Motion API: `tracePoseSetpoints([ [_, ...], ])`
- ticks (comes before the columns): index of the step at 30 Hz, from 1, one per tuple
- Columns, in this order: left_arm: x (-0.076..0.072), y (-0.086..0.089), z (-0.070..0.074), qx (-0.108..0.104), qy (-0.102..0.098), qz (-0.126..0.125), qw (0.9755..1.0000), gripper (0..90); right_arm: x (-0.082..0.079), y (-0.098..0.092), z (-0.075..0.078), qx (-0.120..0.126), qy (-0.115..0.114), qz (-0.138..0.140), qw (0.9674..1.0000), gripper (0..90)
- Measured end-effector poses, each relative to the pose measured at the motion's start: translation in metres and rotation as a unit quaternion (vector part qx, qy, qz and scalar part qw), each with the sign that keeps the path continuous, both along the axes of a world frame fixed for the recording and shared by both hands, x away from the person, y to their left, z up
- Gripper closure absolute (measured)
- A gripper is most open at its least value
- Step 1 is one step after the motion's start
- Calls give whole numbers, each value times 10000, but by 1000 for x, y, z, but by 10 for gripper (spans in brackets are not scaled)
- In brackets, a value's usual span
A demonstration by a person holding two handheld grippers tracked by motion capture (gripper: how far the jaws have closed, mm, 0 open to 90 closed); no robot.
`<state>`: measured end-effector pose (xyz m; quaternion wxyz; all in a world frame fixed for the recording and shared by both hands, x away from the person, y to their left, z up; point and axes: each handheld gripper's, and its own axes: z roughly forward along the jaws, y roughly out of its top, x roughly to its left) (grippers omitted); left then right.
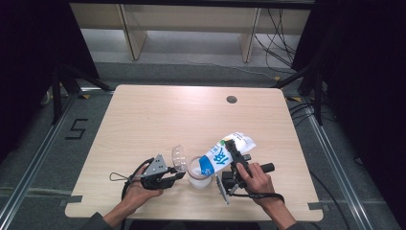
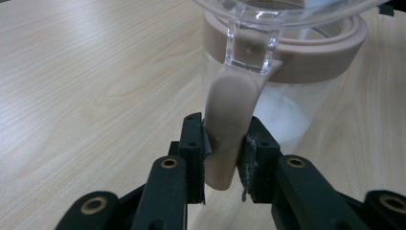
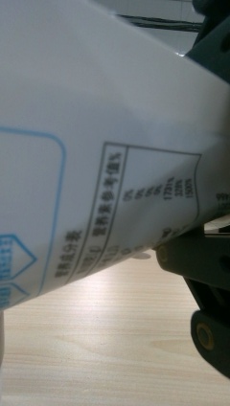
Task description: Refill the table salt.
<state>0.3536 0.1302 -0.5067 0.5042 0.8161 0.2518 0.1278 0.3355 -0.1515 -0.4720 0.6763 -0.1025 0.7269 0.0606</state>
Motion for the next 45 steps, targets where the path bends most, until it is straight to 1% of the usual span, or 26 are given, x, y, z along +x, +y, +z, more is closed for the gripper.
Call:
tracePoseSetpoints([
  [2,0,1,0,50,-17,-6,10000,728,0,0,0,-2,4,-7,10000,631],
  [5,0,1,0,50,-19,-5,10000,729,-1,0,0,1,15,-11,10000,634],
  [7,0,1,0,49,-19,-7,10000,728,0,2,5,-313,-105,112,9994,635],
  [8,0,1,0,50,-18,-6,10000,729,1,2,6,-399,-152,178,9989,636],
  [10,0,1,0,51,-18,-5,10000,728,0,2,4,-331,-117,144,9993,637],
  [11,0,1,0,53,-18,-6,10000,728,1,2,2,-212,-38,119,9997,637],
  [12,0,1,0,54,-19,-7,10000,728,2,1,0,-79,-47,182,9998,638],
  [13,0,1,0,55,-20,-9,10000,728,1,1,0,-55,-35,160,9999,639],
  [15,0,1,0,56,-19,-8,10000,728,1,1,1,-113,-64,194,9997,640],
  [17,0,1,0,52,-16,-4,10000,728,0,1,0,-43,-13,76,10000,641],
  [18,0,1,0,53,-14,-8,10000,728,1,1,-1,-5,-56,164,9998,641],
  [20,0,1,0,51,-18,-4,10000,728,1,1,0,-76,-53,178,9998,643],
  [28,0,1,0,53,-18,-7,10000,728,1,1,0,-65,-39,170,9998,647],
  [30,0,1,0,52,-18,-5,10000,728,0,1,1,-102,-15,103,9999,648],
  [32,0,1,0,49,-17,-4,10000,728,0,1,1,-91,-6,102,9999,649],
  [34,0,1,0,49,-18,-4,10000,728,0,1,0,-4,21,46,10000,652],
  [36,0,1,0,54,-19,-5,10000,728,0,1,0,-43,27,72,10000,653],
  [37,1,1,0,81,-28,-6,10000,728,0,1,1,-103,13,112,9999,653],
  [38,0,1,0,49,-13,-6,10000,728,1,1,0,-76,7,168,9998,653],
  [39,0,1,0,51,-15,-2,10000,728,0,1,0,-89,34,107,9999,654],
  [40,0,0,0,32,-12,-3,10000,728,1,2,0,-88,16,148,9999,654],
  [45,1,1,0,76,-25,-6,10000,728,0,1,1,-80,13,96,9999,656],
])
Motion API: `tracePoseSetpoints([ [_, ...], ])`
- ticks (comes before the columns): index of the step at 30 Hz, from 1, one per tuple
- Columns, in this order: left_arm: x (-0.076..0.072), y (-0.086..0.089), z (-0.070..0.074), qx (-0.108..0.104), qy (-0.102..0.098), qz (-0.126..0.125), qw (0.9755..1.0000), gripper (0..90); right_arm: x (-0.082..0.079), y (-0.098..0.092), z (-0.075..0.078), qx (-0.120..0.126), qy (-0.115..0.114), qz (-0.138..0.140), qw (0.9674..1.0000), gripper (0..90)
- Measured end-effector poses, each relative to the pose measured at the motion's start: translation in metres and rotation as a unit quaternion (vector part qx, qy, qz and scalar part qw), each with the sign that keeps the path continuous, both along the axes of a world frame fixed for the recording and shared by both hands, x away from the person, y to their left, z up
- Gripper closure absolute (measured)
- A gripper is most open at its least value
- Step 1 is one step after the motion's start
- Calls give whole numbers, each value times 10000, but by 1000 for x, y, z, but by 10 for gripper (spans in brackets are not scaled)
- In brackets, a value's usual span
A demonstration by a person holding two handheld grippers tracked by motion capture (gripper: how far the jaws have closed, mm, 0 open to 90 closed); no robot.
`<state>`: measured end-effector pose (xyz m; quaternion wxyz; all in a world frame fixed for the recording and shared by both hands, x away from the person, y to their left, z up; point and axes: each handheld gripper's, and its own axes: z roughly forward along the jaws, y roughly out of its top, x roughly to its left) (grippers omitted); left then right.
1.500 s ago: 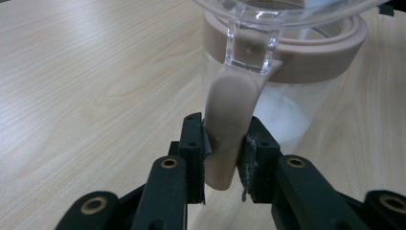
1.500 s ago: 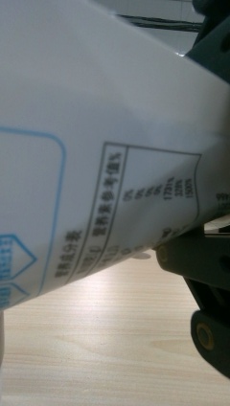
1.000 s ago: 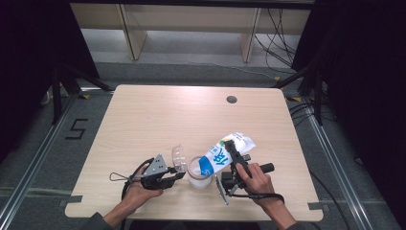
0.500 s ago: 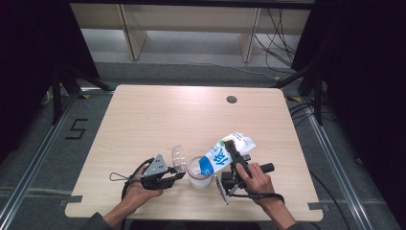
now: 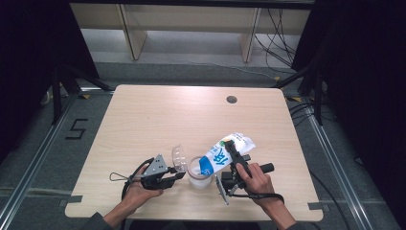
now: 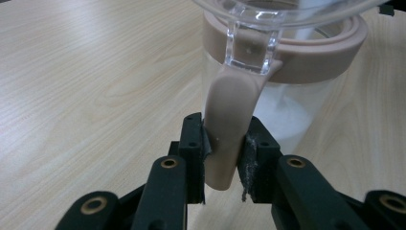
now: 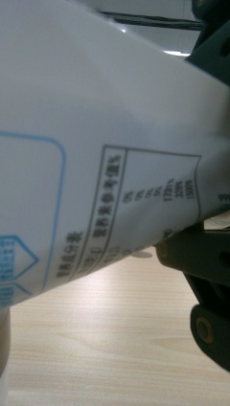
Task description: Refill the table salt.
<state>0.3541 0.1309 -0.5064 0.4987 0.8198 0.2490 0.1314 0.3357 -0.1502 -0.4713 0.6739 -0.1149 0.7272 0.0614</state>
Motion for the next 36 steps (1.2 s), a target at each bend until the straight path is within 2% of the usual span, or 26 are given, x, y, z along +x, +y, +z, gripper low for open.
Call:
tracePoseSetpoints([
  [8,0,0,0,-42,17,5,10000,728,0,0,0,-5,-11,15,10000,659],
  [9,0,-1,0,-46,12,6,10000,728,0,0,-1,76,6,-16,10000,659],
  [11,0,0,0,-28,9,1,10000,728,1,0,1,-43,-16,56,10000,660],
  [12,0,-1,0,-51,16,6,10000,728,-1,-1,-1,88,14,-38,10000,660],
  [17,0,0,0,-32,8,3,10000,728,-1,-1,0,67,5,-47,10000,661],
  [18,-1,-1,0,-86,27,7,10000,728,-1,-1,0,65,8,-52,10000,662],
  [30,0,0,0,-29,13,4,10000,728,-1,0,-1,26,-53,-6,10000,666],
  [32,0,-1,0,-45,17,7,10000,728,0,0,-1,-2,-62,40,10000,666],
  [34,0,0,0,-41,11,5,10000,728,0,1,3,-286,-130,97,9995,667],
  [36,0,-1,0,-49,16,8,10000,728,2,1,2,-268,-213,267,9991,667],
])
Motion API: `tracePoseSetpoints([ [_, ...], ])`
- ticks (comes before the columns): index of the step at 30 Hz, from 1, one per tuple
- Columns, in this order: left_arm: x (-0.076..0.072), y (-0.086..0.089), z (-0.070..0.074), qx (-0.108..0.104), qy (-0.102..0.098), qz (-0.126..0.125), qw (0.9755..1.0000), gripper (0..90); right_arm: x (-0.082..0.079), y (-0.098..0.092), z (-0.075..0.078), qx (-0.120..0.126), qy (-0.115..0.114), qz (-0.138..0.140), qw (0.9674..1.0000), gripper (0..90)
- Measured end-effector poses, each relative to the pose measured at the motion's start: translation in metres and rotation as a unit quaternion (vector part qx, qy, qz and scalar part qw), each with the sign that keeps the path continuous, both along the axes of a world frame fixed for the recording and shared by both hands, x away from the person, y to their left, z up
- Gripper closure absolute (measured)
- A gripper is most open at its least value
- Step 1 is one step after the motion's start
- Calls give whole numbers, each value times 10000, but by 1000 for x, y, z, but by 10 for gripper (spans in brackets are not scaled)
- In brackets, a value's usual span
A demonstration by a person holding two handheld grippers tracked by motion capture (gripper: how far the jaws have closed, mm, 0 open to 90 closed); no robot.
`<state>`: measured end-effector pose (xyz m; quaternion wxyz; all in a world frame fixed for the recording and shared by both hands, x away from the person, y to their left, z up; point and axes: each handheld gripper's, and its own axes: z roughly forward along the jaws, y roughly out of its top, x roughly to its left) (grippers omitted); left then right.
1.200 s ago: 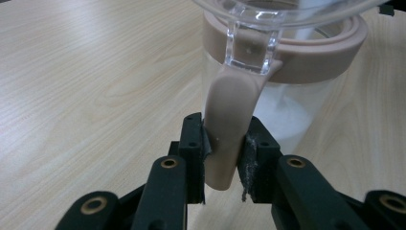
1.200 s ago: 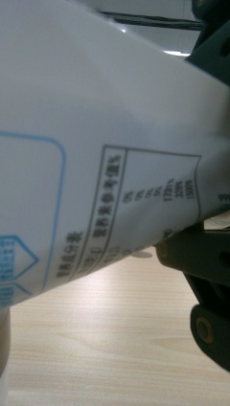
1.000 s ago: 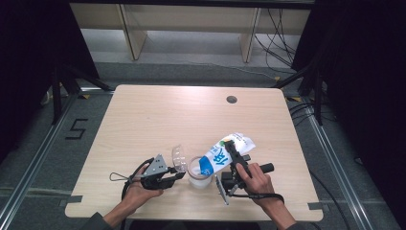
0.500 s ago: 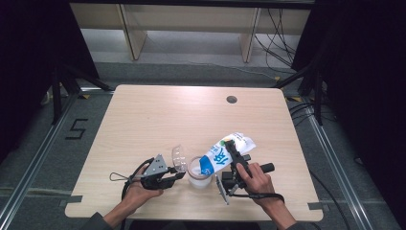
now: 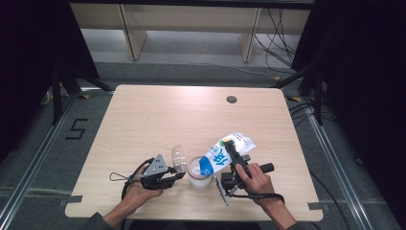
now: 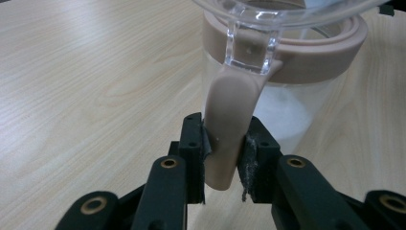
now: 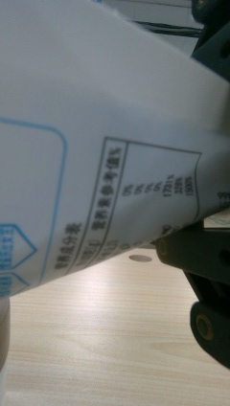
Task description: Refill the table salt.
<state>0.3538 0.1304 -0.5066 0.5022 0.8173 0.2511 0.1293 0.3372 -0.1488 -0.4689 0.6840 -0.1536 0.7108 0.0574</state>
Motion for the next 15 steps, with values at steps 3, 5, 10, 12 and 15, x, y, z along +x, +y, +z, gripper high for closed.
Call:
tracePoseSetpoints([
  [3,0,0,0,29,-9,-8,10000,728,-2,-1,-4,248,125,-192,9994,669],
  [5,0,0,0,1,3,-1,10000,728,-2,-1,-5,267,71,-118,9995,670],
  [10,0,0,0,-2,3,2,10000,728,-3,0,-5,196,83,-184,9996,672],
  [12,0,0,0,-11,6,1,10000,728,-2,1,-1,-82,-18,-52,10000,674],
  [15,0,0,0,-36,13,2,10000,728,-2,1,-1,-64,-7,-76,10000,676],
])
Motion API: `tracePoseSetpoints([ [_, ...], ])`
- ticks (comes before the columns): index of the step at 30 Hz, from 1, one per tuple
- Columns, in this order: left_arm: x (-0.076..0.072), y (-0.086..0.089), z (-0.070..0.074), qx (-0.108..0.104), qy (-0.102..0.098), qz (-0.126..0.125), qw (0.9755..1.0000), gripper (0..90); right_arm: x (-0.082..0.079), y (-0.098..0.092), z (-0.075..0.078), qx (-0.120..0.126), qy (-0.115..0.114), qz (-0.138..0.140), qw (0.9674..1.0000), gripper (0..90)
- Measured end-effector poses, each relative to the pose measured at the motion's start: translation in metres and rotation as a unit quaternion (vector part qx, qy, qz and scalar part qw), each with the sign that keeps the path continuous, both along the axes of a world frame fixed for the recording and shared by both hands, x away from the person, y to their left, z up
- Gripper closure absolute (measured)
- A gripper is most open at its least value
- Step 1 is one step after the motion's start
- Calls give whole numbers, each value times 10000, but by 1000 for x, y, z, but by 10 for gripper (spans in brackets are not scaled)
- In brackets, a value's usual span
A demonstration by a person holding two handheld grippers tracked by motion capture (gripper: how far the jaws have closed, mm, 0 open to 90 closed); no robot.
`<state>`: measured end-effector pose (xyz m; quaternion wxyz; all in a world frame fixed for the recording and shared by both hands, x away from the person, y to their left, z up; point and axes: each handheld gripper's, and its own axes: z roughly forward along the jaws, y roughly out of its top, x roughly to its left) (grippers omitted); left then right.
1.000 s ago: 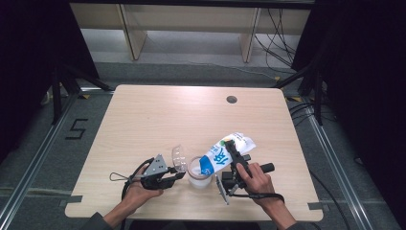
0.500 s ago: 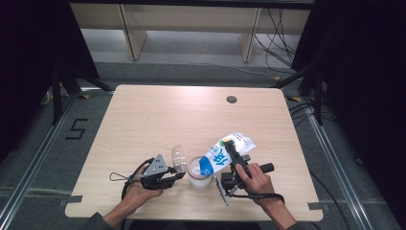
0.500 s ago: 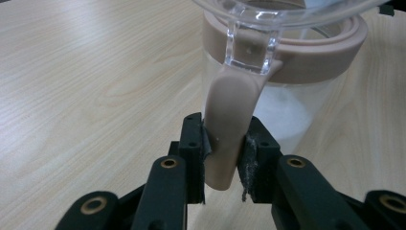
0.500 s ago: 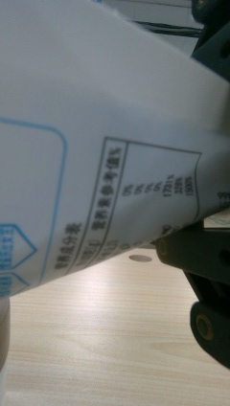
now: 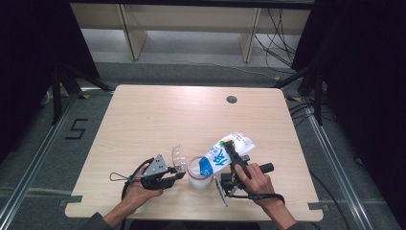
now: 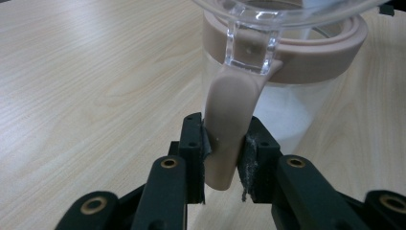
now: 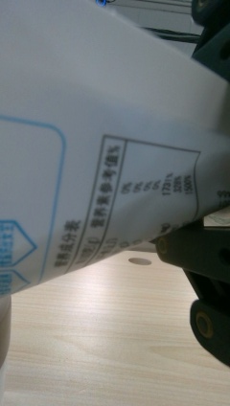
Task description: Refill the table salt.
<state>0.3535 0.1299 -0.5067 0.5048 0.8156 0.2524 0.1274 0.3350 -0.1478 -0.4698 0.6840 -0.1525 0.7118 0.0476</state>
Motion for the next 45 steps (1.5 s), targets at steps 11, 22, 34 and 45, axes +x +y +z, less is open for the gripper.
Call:
tracePoseSetpoints([
  [11,0,0,0,24,-14,10,10000,728,-1,-1,-3,157,92,-80,9998,683],
  [22,0,0,0,-3,-4,8,10000,727,0,-2,-6,328,89,-41,9994,687],
  [34,0,0,0,1,-6,4,10000,727,0,0,2,-122,-33,83,9999,692],
  [45,0,0,0,5,-5,8,10000,727,0,-2,-6,323,86,-38,9994,696],
])
